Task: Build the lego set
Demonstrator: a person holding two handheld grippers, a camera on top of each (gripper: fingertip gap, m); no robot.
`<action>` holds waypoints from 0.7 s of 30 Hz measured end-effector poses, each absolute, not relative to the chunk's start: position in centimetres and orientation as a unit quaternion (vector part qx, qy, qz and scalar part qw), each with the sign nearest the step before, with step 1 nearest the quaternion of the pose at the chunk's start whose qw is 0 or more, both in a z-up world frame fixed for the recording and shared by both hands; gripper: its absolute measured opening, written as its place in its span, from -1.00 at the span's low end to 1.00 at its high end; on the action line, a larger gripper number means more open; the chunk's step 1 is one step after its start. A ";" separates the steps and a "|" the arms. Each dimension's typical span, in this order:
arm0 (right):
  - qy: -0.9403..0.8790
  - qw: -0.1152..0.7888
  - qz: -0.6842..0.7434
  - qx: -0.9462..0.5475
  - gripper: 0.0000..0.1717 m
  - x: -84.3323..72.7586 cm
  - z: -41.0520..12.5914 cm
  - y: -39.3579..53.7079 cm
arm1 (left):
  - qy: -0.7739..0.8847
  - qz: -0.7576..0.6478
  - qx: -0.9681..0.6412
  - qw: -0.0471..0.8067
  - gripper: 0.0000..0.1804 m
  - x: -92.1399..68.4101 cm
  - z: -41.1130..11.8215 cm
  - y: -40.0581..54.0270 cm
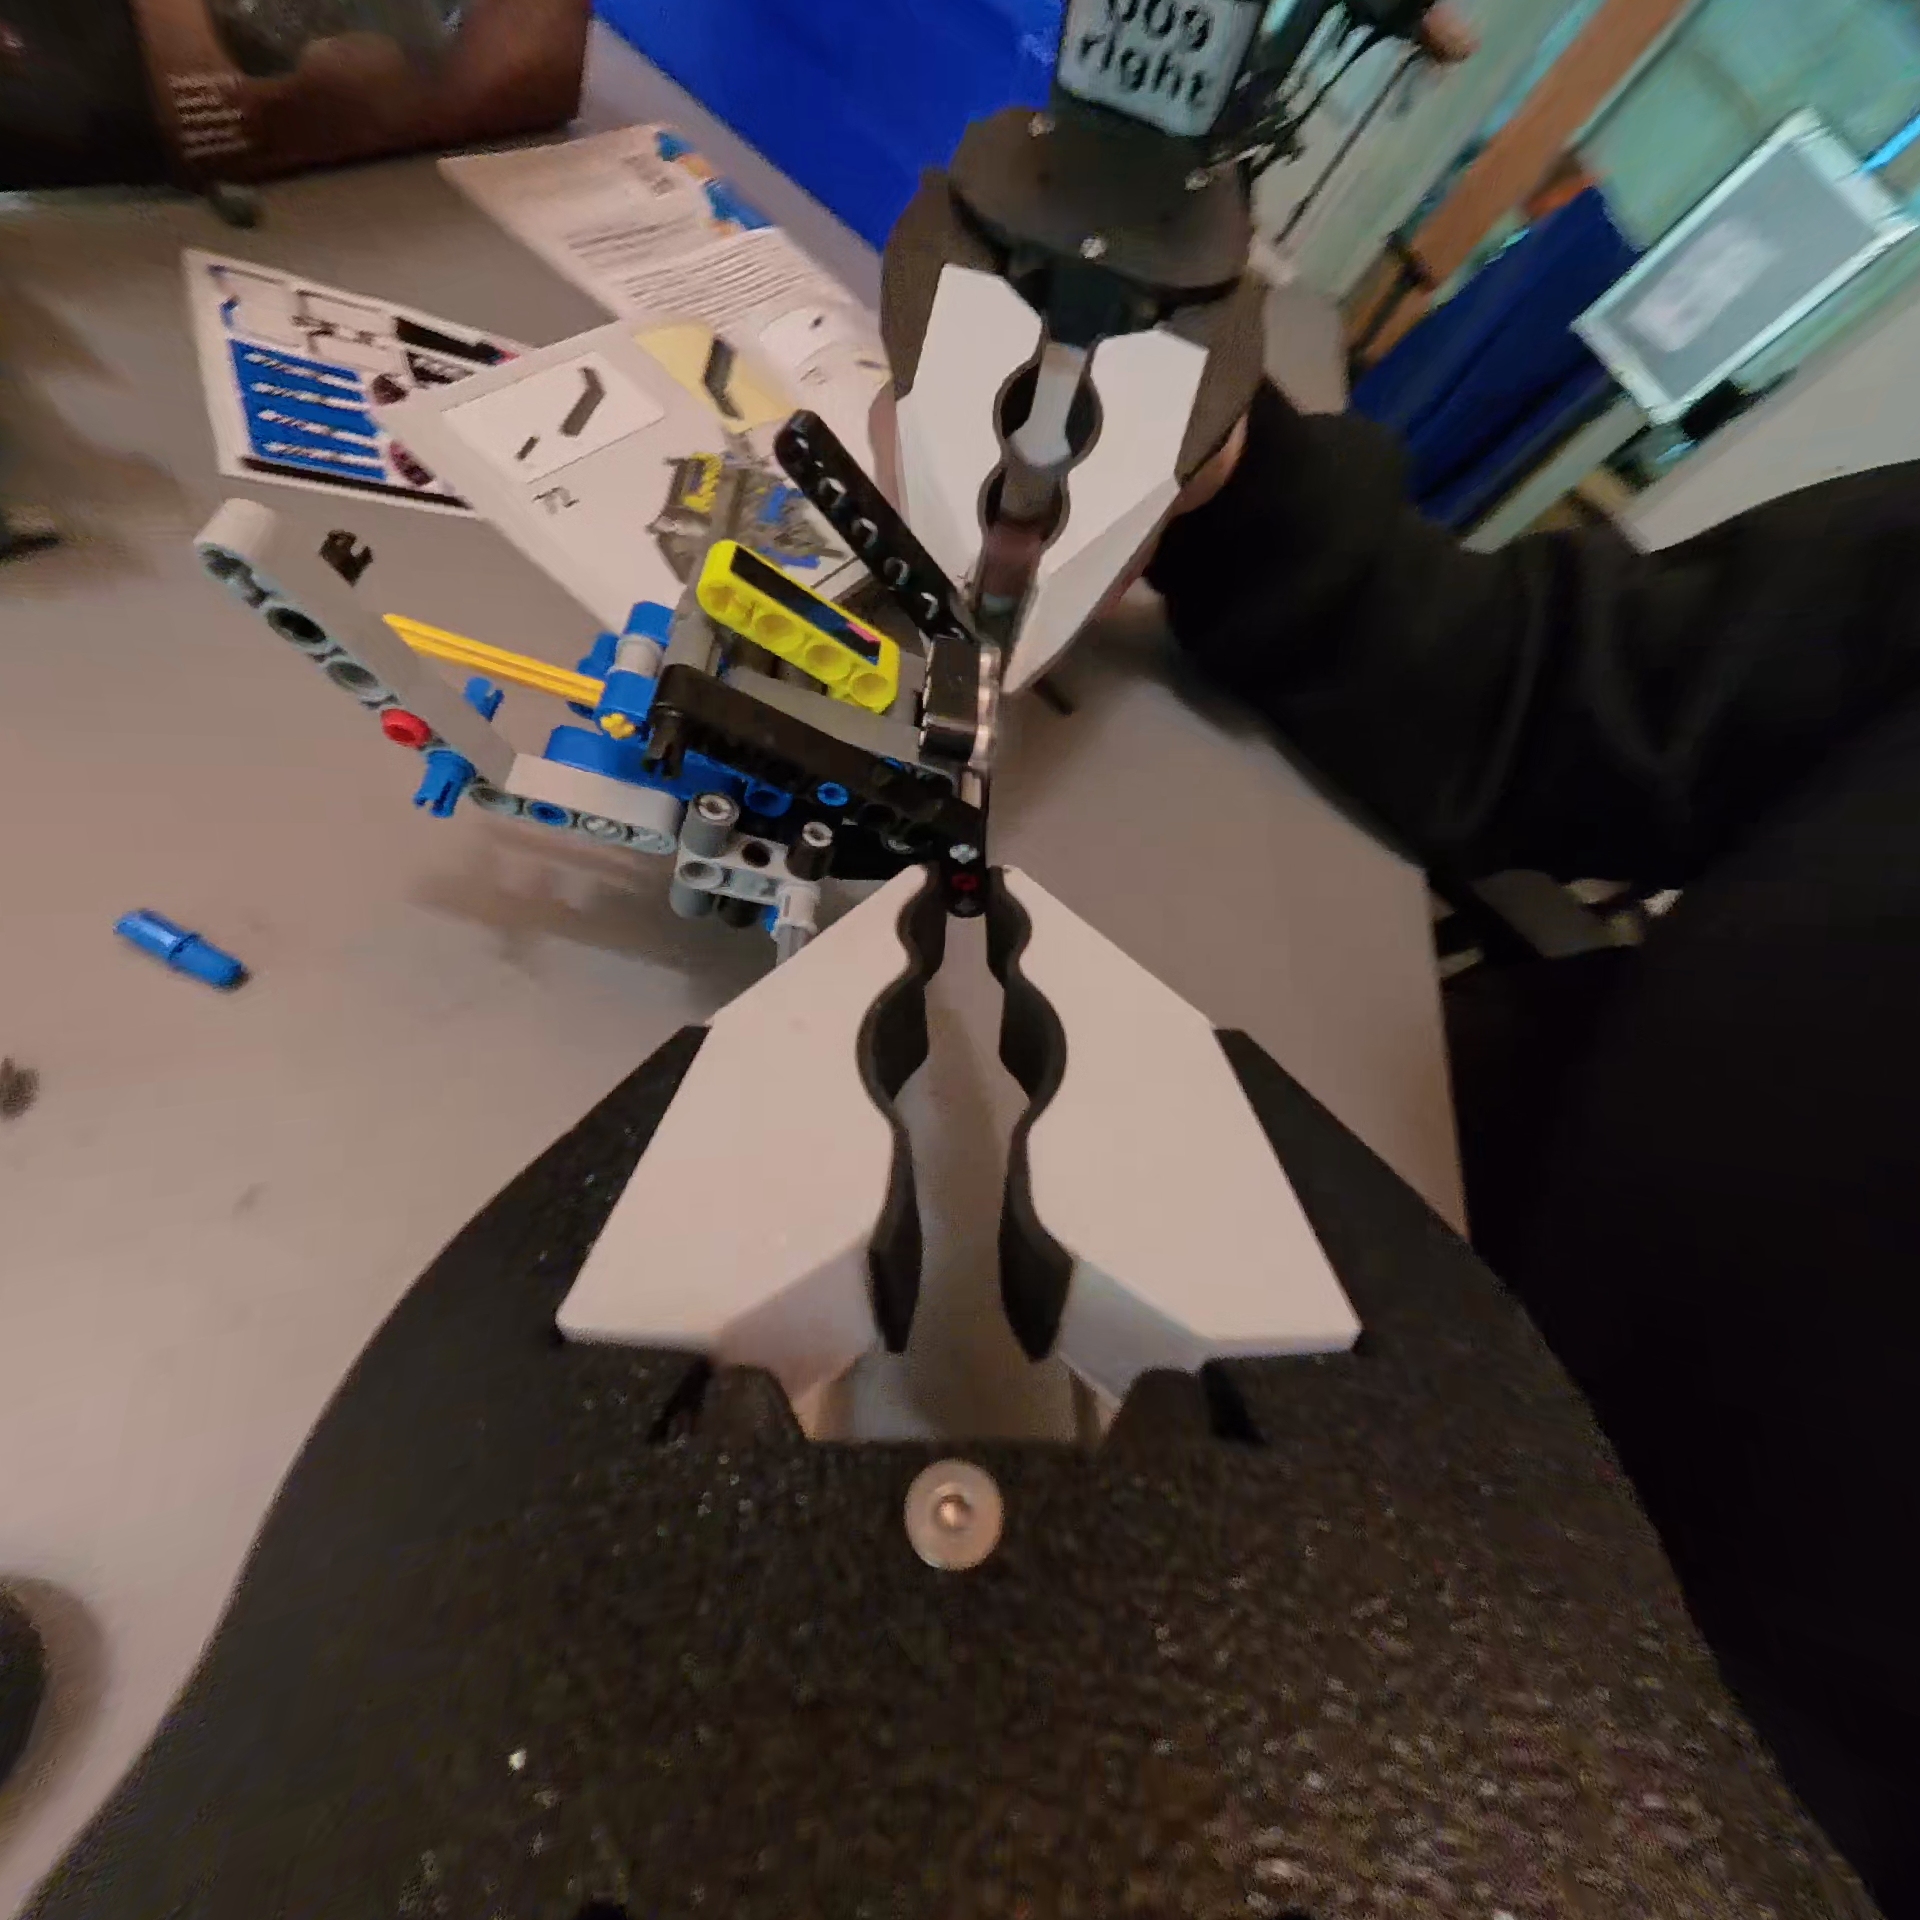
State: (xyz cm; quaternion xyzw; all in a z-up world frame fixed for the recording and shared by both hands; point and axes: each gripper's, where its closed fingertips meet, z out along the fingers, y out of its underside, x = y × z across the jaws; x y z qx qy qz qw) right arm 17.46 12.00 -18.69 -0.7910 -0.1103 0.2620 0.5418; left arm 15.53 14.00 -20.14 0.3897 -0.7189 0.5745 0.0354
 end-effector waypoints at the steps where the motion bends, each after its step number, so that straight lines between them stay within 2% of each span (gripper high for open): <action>1: -0.119 0.549 0.264 -0.784 -0.94 17.2 -18.4 12.0 | -0.715 0.583 0.384 0.043 -0.96 15.6 -19.9 14.0; 5: -0.145 0.545 0.272 -0.779 -0.94 16.3 -18.3 11.7 | -0.714 0.594 0.364 0.067 -0.96 15.4 -19.5 13.8; 21: -0.139 0.528 0.281 -0.789 -0.94 16.2 -18.9 12.0 | -0.753 0.559 0.344 0.042 -0.96 14.7 -20.5 13.8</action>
